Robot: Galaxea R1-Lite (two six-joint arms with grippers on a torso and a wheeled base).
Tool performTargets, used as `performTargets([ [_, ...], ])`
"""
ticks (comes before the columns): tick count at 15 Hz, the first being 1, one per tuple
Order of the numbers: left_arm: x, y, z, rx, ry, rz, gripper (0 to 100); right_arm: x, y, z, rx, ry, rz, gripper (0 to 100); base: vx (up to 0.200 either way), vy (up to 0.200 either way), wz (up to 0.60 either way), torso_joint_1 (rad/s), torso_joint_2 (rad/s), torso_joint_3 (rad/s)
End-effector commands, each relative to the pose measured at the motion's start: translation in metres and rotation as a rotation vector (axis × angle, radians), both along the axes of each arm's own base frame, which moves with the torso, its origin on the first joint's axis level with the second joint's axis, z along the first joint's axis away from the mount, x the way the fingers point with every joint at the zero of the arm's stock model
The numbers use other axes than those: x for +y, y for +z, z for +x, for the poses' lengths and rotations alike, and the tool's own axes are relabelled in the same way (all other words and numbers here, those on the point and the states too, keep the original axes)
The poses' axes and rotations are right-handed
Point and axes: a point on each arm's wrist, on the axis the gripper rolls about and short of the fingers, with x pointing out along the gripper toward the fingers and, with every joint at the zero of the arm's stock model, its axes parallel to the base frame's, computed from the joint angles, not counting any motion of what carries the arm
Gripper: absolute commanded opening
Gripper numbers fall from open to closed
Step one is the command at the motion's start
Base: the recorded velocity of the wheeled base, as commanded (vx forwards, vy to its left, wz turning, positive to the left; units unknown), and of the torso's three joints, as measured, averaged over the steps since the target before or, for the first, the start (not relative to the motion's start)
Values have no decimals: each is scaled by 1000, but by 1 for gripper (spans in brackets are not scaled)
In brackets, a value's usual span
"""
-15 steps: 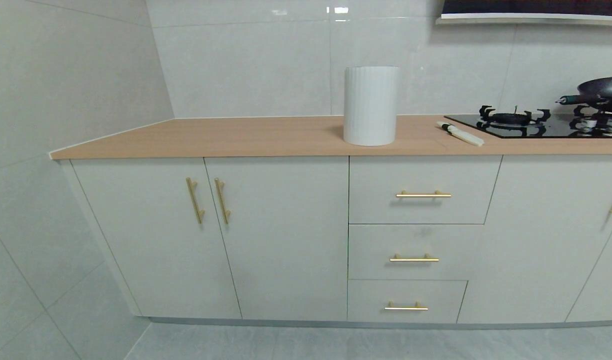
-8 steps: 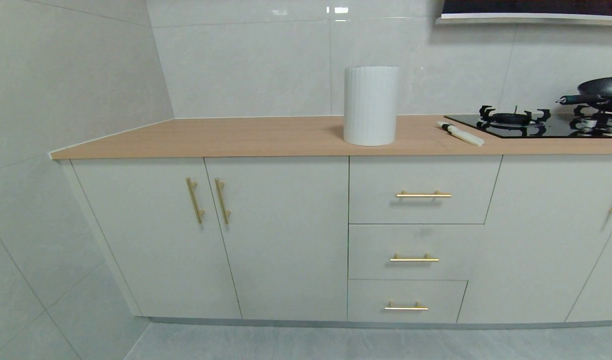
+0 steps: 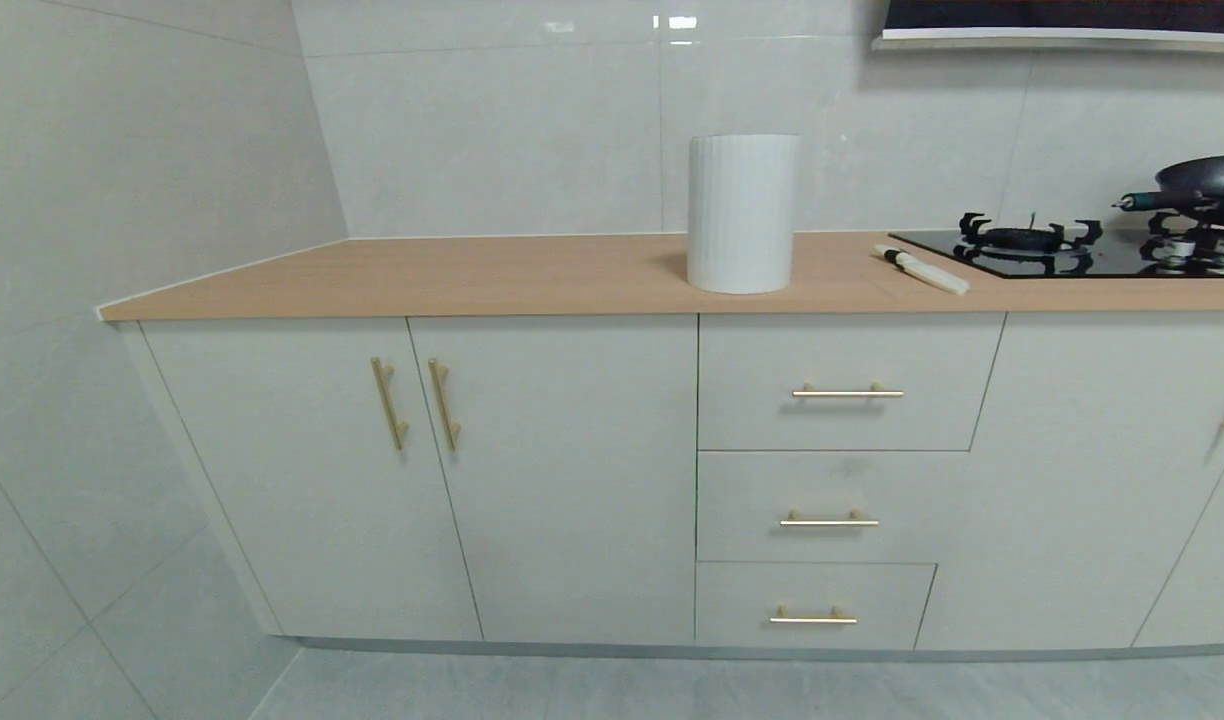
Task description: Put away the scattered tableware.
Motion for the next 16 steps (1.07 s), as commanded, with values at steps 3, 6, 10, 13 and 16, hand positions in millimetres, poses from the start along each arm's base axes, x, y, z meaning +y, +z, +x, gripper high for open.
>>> performTargets([
  [3, 0, 0, 0, 0, 0, -2, 100, 0, 0, 0, 3, 0, -1, 100, 200, 0, 0, 2, 1, 2],
  [6, 0, 0, 0, 0, 0, -2, 100, 0, 0, 0, 3, 0, -1, 100, 200, 0, 0, 2, 9, 1],
  [10, 0, 0, 0, 0, 0, -2, 100, 0, 0, 0, 2, 0, 0, 100, 200, 0, 0, 4, 2, 4],
  [13, 0, 0, 0, -2, 0, -2, 100, 0, 0, 0, 3, 0, 0, 100, 200, 0, 0, 6, 5, 2],
  [16, 0, 0, 0, -2, 2, -2, 100, 0, 0, 0, 2, 0, 0, 100, 200, 0, 0, 2, 2, -1],
])
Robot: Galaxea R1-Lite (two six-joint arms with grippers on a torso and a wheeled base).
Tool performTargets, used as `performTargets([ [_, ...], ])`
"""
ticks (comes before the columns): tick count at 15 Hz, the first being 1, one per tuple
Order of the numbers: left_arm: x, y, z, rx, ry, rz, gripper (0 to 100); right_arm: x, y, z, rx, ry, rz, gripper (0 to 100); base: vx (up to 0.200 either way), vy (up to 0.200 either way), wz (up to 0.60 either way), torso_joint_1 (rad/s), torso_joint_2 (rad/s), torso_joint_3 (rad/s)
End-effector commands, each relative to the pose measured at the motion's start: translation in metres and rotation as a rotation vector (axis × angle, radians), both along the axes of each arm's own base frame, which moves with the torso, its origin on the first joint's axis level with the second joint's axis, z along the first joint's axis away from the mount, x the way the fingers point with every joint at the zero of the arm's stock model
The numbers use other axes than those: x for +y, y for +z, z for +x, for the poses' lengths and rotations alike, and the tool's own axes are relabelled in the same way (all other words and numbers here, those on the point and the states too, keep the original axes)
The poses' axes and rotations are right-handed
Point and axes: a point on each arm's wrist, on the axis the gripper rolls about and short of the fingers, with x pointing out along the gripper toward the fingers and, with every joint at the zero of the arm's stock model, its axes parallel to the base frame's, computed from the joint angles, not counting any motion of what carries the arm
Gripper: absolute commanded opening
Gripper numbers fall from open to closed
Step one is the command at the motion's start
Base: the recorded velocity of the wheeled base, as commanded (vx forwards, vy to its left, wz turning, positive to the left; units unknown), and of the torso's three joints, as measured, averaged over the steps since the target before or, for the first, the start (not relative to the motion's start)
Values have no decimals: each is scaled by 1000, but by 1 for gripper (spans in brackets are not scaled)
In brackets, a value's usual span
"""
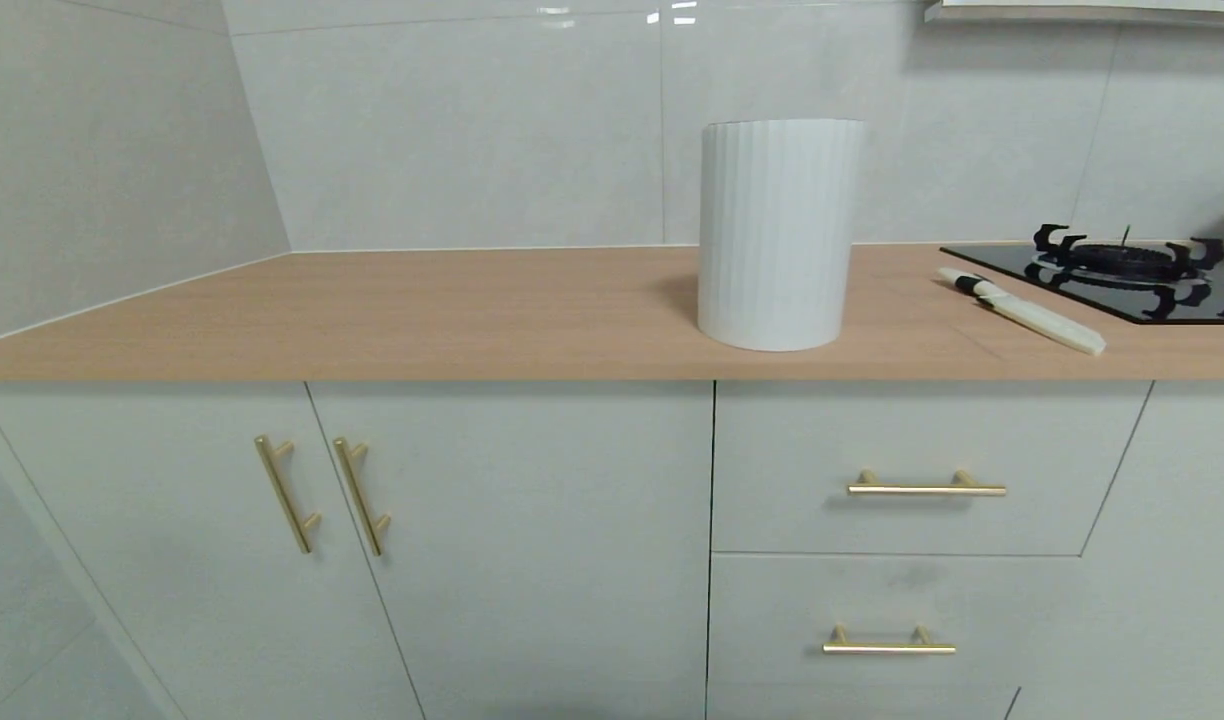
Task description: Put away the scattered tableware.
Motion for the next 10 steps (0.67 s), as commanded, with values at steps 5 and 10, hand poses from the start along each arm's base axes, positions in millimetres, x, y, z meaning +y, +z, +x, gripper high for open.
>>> performTargets([
  [5, 0, 0, 0, 0, 2, -2, 100, 0, 0, 0, 1, 0, -1, 100, 160, 0, 0, 4, -2, 2],
  [10, 0, 0, 0, 0, 2, -2, 100, 0, 0, 0, 1, 0, -1, 100, 0, 0, 0, 0, 0, 0],
])
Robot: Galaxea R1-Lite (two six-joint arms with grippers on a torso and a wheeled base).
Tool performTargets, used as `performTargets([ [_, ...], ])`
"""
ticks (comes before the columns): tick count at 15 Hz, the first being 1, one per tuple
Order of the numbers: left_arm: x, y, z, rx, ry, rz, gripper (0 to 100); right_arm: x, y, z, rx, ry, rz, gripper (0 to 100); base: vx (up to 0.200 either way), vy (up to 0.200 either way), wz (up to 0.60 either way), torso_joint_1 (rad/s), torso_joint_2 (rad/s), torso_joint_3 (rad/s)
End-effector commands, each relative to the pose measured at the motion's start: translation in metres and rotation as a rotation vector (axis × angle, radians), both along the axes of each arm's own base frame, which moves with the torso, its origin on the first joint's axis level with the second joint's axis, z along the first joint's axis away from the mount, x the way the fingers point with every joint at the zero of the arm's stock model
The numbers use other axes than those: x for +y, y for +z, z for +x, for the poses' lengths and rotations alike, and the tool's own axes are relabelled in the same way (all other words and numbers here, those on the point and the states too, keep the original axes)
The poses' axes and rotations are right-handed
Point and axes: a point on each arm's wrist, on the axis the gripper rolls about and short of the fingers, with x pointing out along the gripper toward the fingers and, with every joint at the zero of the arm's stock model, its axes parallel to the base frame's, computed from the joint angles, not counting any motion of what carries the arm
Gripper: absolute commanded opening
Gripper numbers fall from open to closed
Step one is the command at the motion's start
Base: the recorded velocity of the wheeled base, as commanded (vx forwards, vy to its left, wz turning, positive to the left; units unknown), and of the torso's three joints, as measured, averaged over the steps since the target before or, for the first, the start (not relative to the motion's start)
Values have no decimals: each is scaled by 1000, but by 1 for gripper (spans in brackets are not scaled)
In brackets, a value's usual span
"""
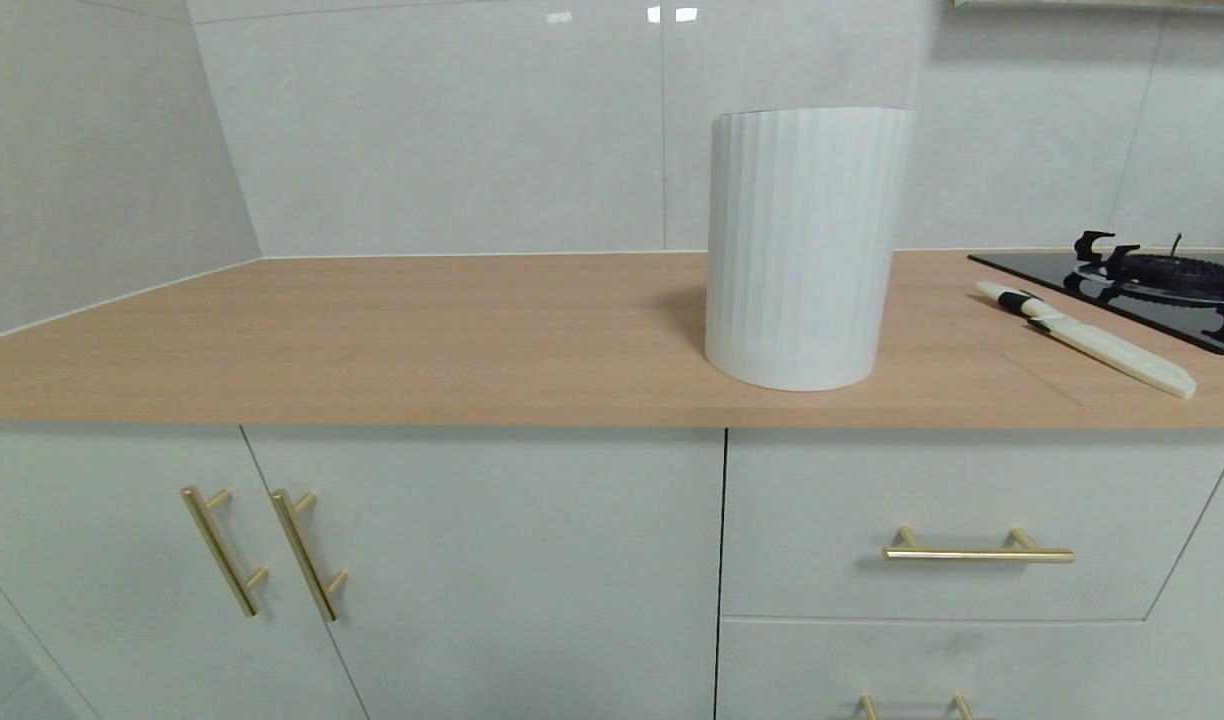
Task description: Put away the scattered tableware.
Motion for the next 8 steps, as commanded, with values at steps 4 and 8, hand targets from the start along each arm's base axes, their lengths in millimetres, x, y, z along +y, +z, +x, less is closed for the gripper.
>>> performTargets([
  [4, 0, 0, 0, 0, 0, 0, 100, 0, 0, 0, 0, 0, 0, 100, 0, 0, 0, 0, 0, 0],
  [8, 0, 0, 0, 0, 0, 0, 100, 0, 0, 0, 2, 0, 0, 100, 0, -200, 0, -2, 2, -1],
])
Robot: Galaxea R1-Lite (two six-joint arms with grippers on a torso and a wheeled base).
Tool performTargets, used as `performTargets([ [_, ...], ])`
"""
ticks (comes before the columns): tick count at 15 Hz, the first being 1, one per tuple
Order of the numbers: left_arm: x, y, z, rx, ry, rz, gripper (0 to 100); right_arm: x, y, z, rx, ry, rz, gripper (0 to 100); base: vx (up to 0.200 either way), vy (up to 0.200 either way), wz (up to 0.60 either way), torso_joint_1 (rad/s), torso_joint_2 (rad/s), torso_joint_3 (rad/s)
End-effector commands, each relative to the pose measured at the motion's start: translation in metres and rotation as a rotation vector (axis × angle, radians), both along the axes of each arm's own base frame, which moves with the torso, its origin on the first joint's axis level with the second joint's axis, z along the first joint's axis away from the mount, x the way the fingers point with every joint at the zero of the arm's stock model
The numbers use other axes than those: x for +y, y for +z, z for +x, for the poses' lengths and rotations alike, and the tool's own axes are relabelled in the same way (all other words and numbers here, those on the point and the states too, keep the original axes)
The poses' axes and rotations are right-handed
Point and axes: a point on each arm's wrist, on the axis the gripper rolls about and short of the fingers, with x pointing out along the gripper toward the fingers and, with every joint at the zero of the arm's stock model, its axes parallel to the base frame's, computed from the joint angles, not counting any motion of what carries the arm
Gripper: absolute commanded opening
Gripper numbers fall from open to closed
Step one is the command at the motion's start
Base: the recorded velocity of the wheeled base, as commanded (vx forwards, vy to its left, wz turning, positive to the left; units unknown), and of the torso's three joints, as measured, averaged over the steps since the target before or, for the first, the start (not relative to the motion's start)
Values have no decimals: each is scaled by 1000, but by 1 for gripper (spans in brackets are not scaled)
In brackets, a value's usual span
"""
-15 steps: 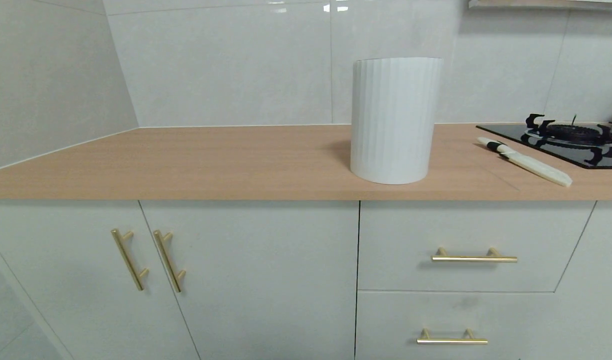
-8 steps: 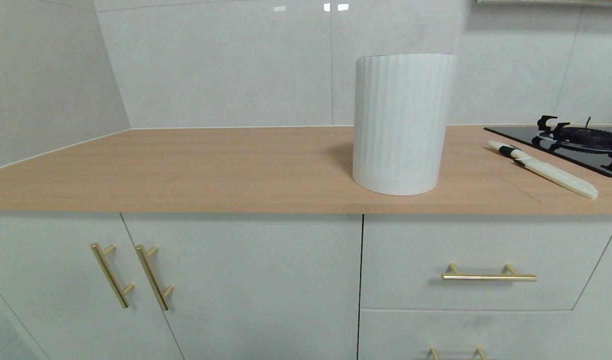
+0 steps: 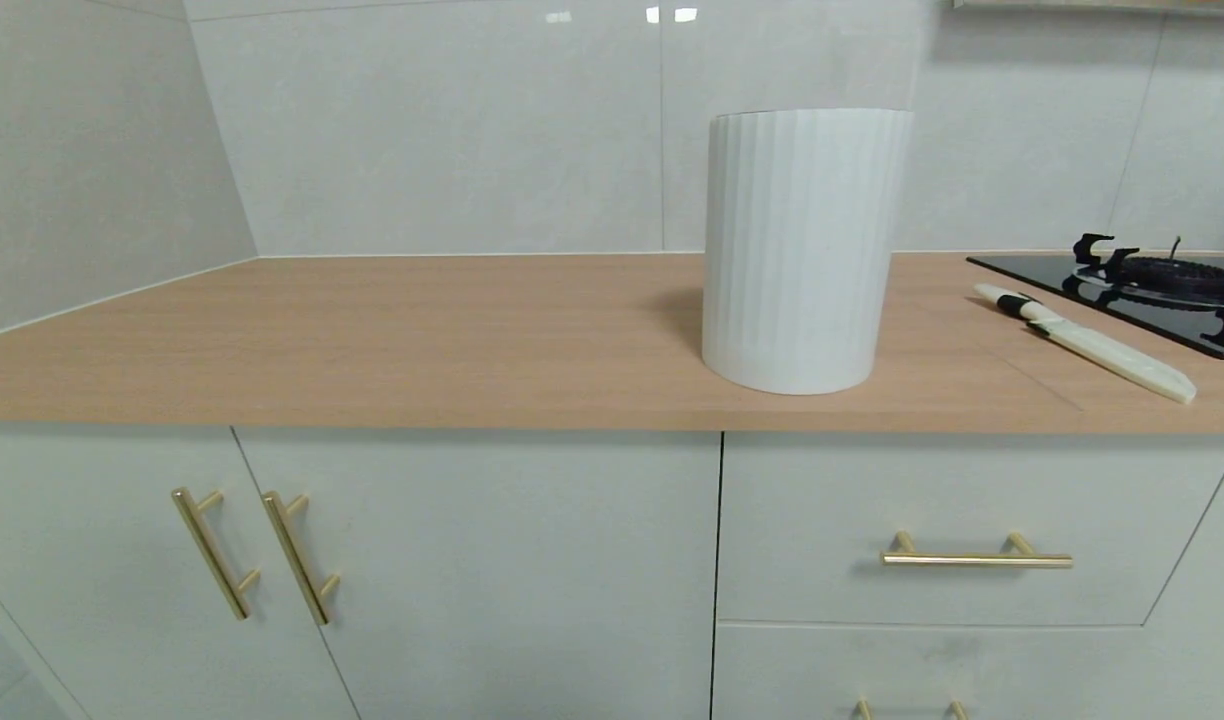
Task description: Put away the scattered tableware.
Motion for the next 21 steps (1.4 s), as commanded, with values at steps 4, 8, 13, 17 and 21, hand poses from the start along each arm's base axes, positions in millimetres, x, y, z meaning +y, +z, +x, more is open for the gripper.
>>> performTargets([
  [4, 0, 0, 0, -1, 1, -2, 100, 0, 0, 0, 0, 1, 0, 100, 0, -100, 0, -1, -2, 1],
  [8, 0, 0, 0, -1, 1, -2, 100, 0, 0, 0, 0, 1, 0, 100, 0, 0, 0, 0, 0, 0],
  [13, 0, 0, 0, -1, 1, -2, 100, 0, 0, 0, 0, 1, 0, 100, 0, 0, 0, 0, 0, 0],
  [17, 0, 0, 0, -1, 1, -2, 100, 0, 0, 0, 0, 1, 0, 100, 0, 0, 0, 0, 0, 0],
  [21, 0, 0, 0, -1, 1, -2, 100, 0, 0, 0, 2, 1, 0, 100, 0, 0, 0, 9, -27, -19],
])
